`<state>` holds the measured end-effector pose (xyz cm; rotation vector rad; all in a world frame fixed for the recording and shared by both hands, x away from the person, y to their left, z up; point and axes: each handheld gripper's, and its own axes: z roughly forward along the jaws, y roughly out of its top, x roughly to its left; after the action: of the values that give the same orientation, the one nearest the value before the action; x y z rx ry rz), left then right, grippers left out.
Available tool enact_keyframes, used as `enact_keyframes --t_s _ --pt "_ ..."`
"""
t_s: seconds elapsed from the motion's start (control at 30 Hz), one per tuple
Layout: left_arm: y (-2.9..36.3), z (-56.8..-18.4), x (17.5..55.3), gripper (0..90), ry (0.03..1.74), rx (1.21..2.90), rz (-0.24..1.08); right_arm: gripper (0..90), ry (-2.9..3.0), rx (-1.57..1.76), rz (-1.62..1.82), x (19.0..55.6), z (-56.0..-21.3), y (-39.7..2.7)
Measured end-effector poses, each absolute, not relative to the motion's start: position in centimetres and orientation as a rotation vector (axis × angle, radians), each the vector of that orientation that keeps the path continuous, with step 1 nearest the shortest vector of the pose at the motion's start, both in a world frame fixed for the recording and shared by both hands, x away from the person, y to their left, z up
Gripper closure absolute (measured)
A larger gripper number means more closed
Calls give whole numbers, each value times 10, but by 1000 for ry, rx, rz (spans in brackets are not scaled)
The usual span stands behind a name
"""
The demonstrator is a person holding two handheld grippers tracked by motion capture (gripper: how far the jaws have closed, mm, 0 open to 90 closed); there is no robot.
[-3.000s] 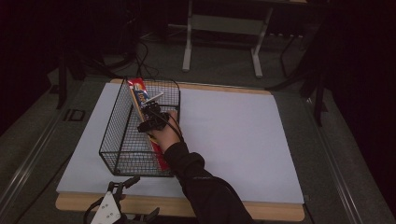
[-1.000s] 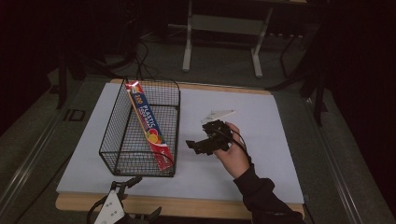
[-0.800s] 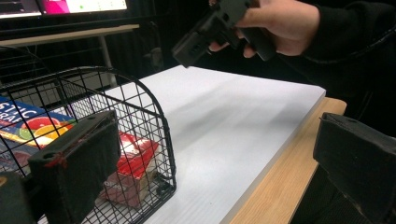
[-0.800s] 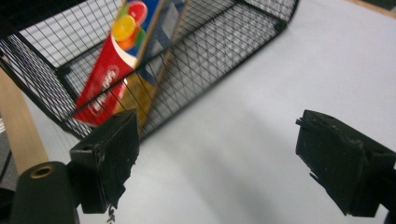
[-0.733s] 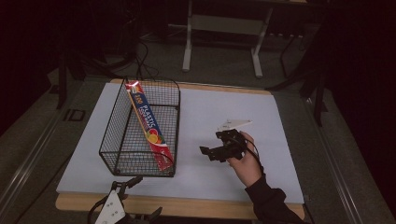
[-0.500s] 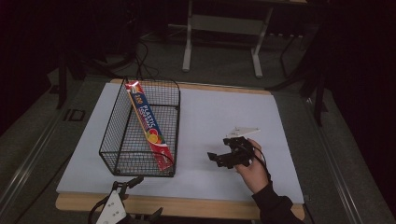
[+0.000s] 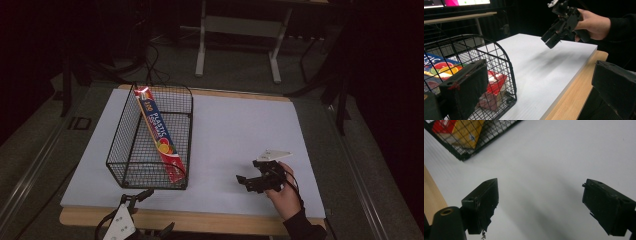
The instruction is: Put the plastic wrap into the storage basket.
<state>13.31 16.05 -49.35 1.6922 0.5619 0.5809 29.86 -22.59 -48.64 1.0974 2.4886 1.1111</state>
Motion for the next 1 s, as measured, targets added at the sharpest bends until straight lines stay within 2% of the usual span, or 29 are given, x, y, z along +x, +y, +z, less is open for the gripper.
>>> enact_keyframes --t_s 1.0 --pt "161 -493 133 14 555 1692 578 137 2495 1057 1018 261 -506 -249"
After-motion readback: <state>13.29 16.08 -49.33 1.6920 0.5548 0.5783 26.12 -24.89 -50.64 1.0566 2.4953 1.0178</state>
